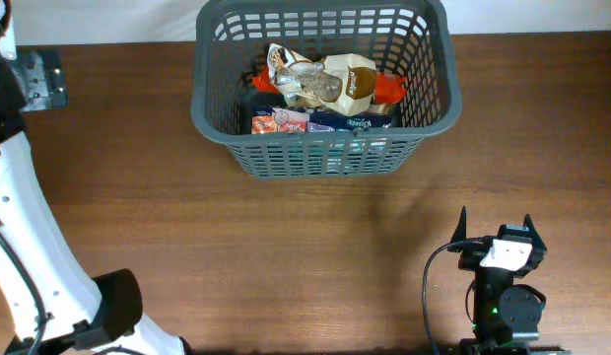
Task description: Pack container
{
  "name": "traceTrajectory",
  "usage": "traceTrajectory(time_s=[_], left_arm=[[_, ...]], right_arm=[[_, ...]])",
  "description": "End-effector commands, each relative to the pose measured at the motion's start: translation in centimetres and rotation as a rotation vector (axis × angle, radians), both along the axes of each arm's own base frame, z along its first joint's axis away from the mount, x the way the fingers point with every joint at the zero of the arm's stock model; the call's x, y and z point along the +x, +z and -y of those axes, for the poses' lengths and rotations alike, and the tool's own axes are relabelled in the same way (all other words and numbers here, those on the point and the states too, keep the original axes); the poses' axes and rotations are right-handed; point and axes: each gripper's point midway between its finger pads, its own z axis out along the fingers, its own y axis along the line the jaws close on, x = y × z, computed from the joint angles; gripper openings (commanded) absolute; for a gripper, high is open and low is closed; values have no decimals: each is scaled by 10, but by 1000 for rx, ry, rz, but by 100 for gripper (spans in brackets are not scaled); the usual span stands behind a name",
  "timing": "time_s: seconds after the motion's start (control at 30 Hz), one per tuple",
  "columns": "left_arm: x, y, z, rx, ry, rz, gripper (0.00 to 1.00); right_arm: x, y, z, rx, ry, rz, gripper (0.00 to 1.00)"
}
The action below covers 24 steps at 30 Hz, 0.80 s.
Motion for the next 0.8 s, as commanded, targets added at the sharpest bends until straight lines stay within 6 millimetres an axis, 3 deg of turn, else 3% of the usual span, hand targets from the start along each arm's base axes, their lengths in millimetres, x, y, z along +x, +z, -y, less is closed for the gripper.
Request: traceTrajectory(time_s=[0.0, 0.13, 0.3, 0.5, 0.57, 0.67, 0.77], left_arm=[[-28, 32, 18, 13, -20, 96, 99], [-57, 56, 48, 23, -93, 166, 99], [-90, 52, 77, -41, -181, 209, 99], [-83, 39, 129, -338, -301, 478, 99], [-81, 27, 140, -383, -339, 544, 99], [-81, -6, 146, -430, -344, 629, 99], [-81, -57, 147, -434, -348, 664, 99]], right_arm=[[-1, -2, 4, 0, -24, -2, 99], [-1, -2, 4, 0, -24, -2, 99], [-1, -2, 4, 0, -24, -2, 99], [-1, -2, 4, 0, -24, -2, 99], [-1, -2, 4, 0, -24, -2, 99], [-1, -2, 4, 0, -24, -3, 99], [-1, -2, 4, 0, -24, -2, 99]])
